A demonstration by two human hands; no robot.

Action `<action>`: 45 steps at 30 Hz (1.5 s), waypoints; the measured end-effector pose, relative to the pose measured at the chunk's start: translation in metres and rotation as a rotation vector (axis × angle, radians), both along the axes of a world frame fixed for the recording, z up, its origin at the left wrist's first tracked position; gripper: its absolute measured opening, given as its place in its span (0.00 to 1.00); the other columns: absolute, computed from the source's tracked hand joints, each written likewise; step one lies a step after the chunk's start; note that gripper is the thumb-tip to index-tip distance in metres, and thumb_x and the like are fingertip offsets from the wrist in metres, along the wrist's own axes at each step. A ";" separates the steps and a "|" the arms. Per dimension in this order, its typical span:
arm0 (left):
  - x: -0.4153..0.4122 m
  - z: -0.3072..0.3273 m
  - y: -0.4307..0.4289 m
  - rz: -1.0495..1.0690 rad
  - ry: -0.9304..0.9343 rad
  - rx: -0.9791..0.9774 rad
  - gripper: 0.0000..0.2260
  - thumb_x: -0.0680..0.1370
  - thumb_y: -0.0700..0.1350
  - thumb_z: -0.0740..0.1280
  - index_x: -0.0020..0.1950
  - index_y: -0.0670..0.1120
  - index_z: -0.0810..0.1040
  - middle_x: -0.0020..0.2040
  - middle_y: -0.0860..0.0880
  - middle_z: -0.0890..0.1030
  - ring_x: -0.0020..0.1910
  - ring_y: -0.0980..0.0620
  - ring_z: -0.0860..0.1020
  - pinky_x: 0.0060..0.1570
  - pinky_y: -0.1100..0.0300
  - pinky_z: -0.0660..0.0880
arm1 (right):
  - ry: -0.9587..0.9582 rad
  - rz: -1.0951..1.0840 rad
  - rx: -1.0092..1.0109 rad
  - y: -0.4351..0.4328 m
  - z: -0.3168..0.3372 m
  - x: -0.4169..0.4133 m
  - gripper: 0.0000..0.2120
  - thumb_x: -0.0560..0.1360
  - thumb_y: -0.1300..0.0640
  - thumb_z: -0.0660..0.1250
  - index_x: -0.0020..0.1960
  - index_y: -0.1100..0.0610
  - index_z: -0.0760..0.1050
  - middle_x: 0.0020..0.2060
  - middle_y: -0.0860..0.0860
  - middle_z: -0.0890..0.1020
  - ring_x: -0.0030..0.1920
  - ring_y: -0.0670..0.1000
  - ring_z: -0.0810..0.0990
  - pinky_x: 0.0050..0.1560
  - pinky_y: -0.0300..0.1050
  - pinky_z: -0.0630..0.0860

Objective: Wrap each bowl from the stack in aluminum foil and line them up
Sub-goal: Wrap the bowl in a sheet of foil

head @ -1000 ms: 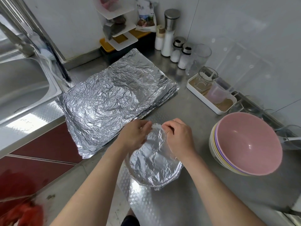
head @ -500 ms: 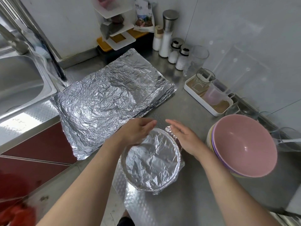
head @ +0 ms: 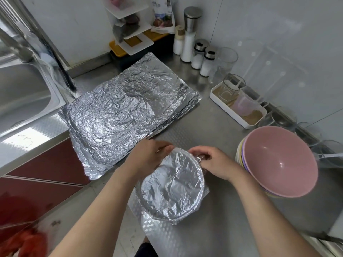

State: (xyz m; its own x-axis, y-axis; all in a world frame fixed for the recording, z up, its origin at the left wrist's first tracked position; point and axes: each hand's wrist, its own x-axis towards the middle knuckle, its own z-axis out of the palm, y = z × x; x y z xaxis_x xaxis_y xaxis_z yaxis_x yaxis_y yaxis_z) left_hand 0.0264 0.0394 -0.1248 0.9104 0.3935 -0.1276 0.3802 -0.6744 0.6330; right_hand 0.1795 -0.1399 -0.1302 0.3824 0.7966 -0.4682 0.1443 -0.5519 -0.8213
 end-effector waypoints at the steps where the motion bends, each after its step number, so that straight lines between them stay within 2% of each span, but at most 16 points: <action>1: -0.002 -0.001 0.000 0.006 -0.015 0.009 0.17 0.81 0.60 0.58 0.54 0.54 0.83 0.37 0.50 0.84 0.34 0.54 0.80 0.39 0.57 0.75 | -0.068 0.026 -0.017 0.000 -0.001 0.001 0.22 0.71 0.67 0.62 0.55 0.44 0.80 0.52 0.42 0.83 0.47 0.41 0.80 0.52 0.39 0.75; 5: -0.004 0.003 -0.002 0.029 -0.071 0.069 0.20 0.79 0.59 0.56 0.50 0.49 0.83 0.31 0.52 0.80 0.31 0.52 0.77 0.35 0.56 0.71 | -0.290 0.077 -0.074 -0.001 -0.004 0.002 0.17 0.74 0.64 0.66 0.58 0.47 0.81 0.53 0.41 0.83 0.54 0.42 0.79 0.60 0.39 0.73; 8: -0.002 0.004 0.001 0.063 -0.090 0.067 0.15 0.82 0.54 0.60 0.50 0.48 0.83 0.30 0.53 0.78 0.31 0.50 0.77 0.35 0.54 0.72 | -0.366 -0.021 -0.032 0.002 -0.004 0.001 0.09 0.73 0.61 0.68 0.48 0.49 0.83 0.40 0.40 0.83 0.42 0.42 0.80 0.48 0.39 0.75; 11: 0.001 0.003 0.006 0.098 -0.088 0.085 0.12 0.82 0.52 0.61 0.50 0.48 0.83 0.29 0.56 0.75 0.31 0.50 0.76 0.35 0.55 0.72 | -0.191 -0.190 0.047 0.003 -0.008 -0.001 0.07 0.70 0.65 0.70 0.39 0.54 0.78 0.31 0.44 0.79 0.34 0.46 0.75 0.41 0.44 0.72; 16: 0.005 0.001 0.007 0.158 -0.079 0.099 0.16 0.83 0.54 0.59 0.46 0.46 0.81 0.30 0.50 0.79 0.31 0.48 0.77 0.35 0.53 0.73 | 0.129 -0.330 0.116 0.007 -0.008 -0.014 0.15 0.75 0.73 0.61 0.47 0.53 0.74 0.41 0.51 0.80 0.41 0.50 0.75 0.42 0.45 0.71; 18: 0.004 0.001 0.008 0.198 -0.072 0.104 0.17 0.83 0.54 0.59 0.44 0.45 0.80 0.30 0.50 0.78 0.31 0.48 0.76 0.35 0.53 0.72 | 0.198 -0.349 0.142 0.007 -0.004 -0.019 0.24 0.73 0.75 0.55 0.56 0.51 0.78 0.50 0.48 0.84 0.49 0.48 0.80 0.51 0.42 0.75; 21: 0.002 0.001 0.007 0.241 -0.046 0.101 0.16 0.83 0.52 0.59 0.38 0.48 0.77 0.29 0.50 0.76 0.30 0.48 0.74 0.34 0.54 0.69 | 0.309 -0.374 0.238 0.005 -0.004 -0.023 0.21 0.72 0.61 0.57 0.61 0.54 0.80 0.58 0.50 0.83 0.62 0.50 0.78 0.66 0.46 0.70; 24: 0.003 0.003 0.003 0.288 -0.035 0.116 0.20 0.83 0.51 0.60 0.31 0.52 0.67 0.27 0.53 0.72 0.28 0.52 0.71 0.31 0.55 0.64 | 0.320 -0.472 0.266 0.010 -0.005 -0.030 0.26 0.72 0.40 0.65 0.62 0.56 0.80 0.60 0.51 0.82 0.64 0.50 0.77 0.70 0.52 0.68; 26: 0.003 0.004 0.001 0.322 -0.039 0.113 0.21 0.83 0.50 0.60 0.30 0.52 0.65 0.26 0.53 0.71 0.27 0.53 0.69 0.30 0.55 0.61 | 0.248 -0.509 0.260 0.014 -0.005 -0.037 0.25 0.76 0.41 0.65 0.64 0.57 0.78 0.60 0.51 0.81 0.64 0.49 0.77 0.70 0.54 0.68; 29: 0.003 0.007 -0.002 0.351 -0.042 0.095 0.21 0.83 0.50 0.60 0.29 0.50 0.65 0.25 0.52 0.69 0.26 0.53 0.69 0.30 0.56 0.62 | 0.244 -0.612 0.275 0.020 -0.009 -0.044 0.16 0.80 0.51 0.61 0.62 0.57 0.78 0.58 0.53 0.83 0.61 0.51 0.79 0.68 0.55 0.71; 33: 0.003 0.010 -0.006 0.422 -0.057 0.025 0.21 0.83 0.52 0.61 0.32 0.45 0.72 0.26 0.47 0.74 0.30 0.45 0.73 0.32 0.53 0.66 | 0.201 -0.657 0.289 0.024 -0.008 -0.047 0.11 0.81 0.54 0.60 0.48 0.51 0.82 0.52 0.63 0.82 0.55 0.58 0.81 0.59 0.49 0.75; 35: 0.002 0.009 -0.007 0.469 -0.067 -0.048 0.21 0.82 0.53 0.61 0.35 0.43 0.77 0.30 0.44 0.78 0.33 0.43 0.77 0.36 0.52 0.71 | 0.193 -0.666 0.315 0.026 -0.009 -0.046 0.15 0.81 0.53 0.61 0.47 0.62 0.81 0.51 0.72 0.77 0.54 0.67 0.79 0.54 0.53 0.76; 37: 0.001 0.007 -0.009 0.495 -0.075 -0.082 0.21 0.82 0.53 0.61 0.37 0.40 0.78 0.31 0.41 0.79 0.35 0.41 0.77 0.38 0.50 0.72 | 0.182 -0.647 0.341 0.029 -0.010 -0.044 0.30 0.78 0.44 0.64 0.50 0.74 0.72 0.51 0.77 0.71 0.50 0.74 0.75 0.48 0.59 0.75; 39: 0.000 0.007 -0.012 0.519 -0.082 -0.092 0.22 0.83 0.53 0.60 0.38 0.38 0.77 0.32 0.39 0.79 0.35 0.40 0.77 0.37 0.49 0.72 | 0.190 -0.611 0.345 0.031 -0.014 -0.041 0.37 0.74 0.37 0.65 0.48 0.76 0.69 0.44 0.78 0.72 0.38 0.62 0.76 0.42 0.49 0.68; 41: -0.002 0.006 -0.015 0.546 -0.085 -0.102 0.23 0.83 0.53 0.60 0.37 0.37 0.76 0.30 0.39 0.78 0.32 0.41 0.76 0.34 0.51 0.68 | 0.216 -0.606 0.334 0.031 -0.015 -0.039 0.33 0.75 0.40 0.66 0.45 0.75 0.70 0.34 0.70 0.73 0.41 0.53 0.68 0.42 0.46 0.64; 45: -0.005 0.006 -0.019 0.622 -0.116 -0.172 0.24 0.82 0.53 0.61 0.33 0.36 0.72 0.25 0.40 0.72 0.26 0.48 0.66 0.31 0.56 0.59 | 0.215 -0.555 0.291 0.033 -0.011 -0.031 0.33 0.76 0.43 0.66 0.52 0.77 0.69 0.44 0.73 0.78 0.45 0.52 0.68 0.50 0.59 0.74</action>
